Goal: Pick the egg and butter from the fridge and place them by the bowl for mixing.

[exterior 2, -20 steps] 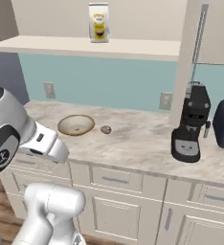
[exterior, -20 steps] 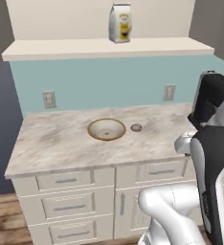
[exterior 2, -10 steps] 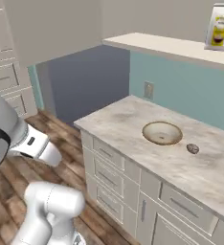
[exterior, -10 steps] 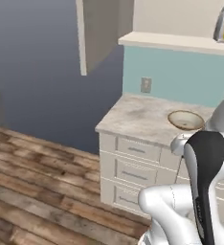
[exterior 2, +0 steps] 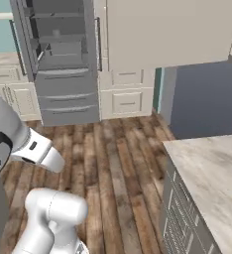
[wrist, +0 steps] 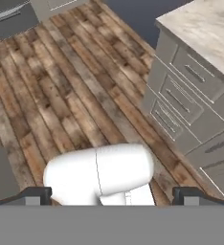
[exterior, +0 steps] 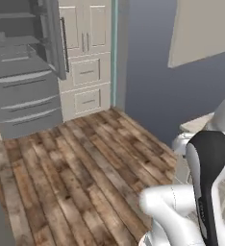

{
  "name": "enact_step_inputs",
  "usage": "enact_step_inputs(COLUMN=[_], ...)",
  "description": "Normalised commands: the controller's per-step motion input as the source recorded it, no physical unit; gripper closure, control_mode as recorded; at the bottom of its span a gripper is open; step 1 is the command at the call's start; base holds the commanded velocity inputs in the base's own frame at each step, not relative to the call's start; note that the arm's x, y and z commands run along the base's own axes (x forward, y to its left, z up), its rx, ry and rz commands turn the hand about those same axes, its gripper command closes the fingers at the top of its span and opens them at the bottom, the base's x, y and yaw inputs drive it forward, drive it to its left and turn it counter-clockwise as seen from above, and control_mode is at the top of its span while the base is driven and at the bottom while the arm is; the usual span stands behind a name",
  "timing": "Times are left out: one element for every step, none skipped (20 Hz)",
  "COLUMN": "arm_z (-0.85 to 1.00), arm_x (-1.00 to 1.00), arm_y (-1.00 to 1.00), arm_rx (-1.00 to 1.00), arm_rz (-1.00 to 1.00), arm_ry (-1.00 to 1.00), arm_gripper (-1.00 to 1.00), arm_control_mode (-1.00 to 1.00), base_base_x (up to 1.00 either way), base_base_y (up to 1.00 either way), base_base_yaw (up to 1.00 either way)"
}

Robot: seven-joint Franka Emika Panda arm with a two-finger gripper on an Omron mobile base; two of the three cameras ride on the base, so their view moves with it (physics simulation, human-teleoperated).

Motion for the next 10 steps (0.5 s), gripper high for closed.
enact_step_inputs(arm_z=[0.0,0.0,0.0,0.0,0.0,0.0,0.0,0.0,0.0,0.0], arm_x=[0.0,0.0,0.0,0.0,0.0,0.0,0.0,0.0,0.0,0.0], arm_y=[0.0,0.0,0.0,0.0,0.0,0.0,0.0,0.0,0.0,0.0], arm_rx=[0.0,0.0,0.0,0.0,0.0,0.0,0.0,0.0,0.0,0.0], arm_rz=[0.0,0.0,0.0,0.0,0.0,0.0,0.0,0.0,0.0,0.0], arm_ry=[0.0,0.0,0.0,0.0,0.0,0.0,0.0,0.0,0.0,0.0], arm_gripper=[-1.0,-1.0,-1.0,-1.0,-1.0,-1.0,-1.0,-1.0,-1.0,-1.0], arm_control_mode=[1.0,1.0,1.0,1.0,1.0,1.0,1.0,1.0,1.0,1.0], base_base_x=[0.29,0.26,0.23,0.21,0.22,0.31,0.6,0.83,0.92,0.97], base_base_y=[0.0,0.0,0.0,0.0,0.0,0.05,0.09,0.0,0.0,0.05], base_base_yaw=[0.94,0.94,0.93,0.92,0.91,0.87,0.76,0.56,0.45,0.32])
